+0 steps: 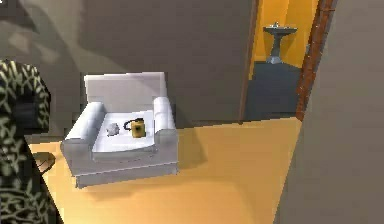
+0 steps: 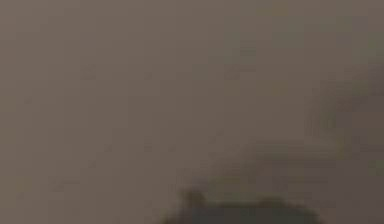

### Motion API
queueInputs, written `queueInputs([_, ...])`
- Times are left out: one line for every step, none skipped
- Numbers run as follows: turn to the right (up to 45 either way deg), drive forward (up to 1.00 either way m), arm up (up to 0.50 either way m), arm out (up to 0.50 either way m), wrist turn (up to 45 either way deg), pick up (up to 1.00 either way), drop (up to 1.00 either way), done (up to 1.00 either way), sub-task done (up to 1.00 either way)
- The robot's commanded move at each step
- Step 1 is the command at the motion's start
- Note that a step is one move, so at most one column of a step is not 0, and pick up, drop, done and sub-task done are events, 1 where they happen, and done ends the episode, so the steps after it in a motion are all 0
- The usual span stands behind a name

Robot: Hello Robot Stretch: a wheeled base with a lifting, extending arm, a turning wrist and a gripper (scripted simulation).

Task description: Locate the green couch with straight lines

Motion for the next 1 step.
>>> queueInputs([0.0,0.75,0.0,0.0,0.0,0.0,0.0,0.0,0.0])
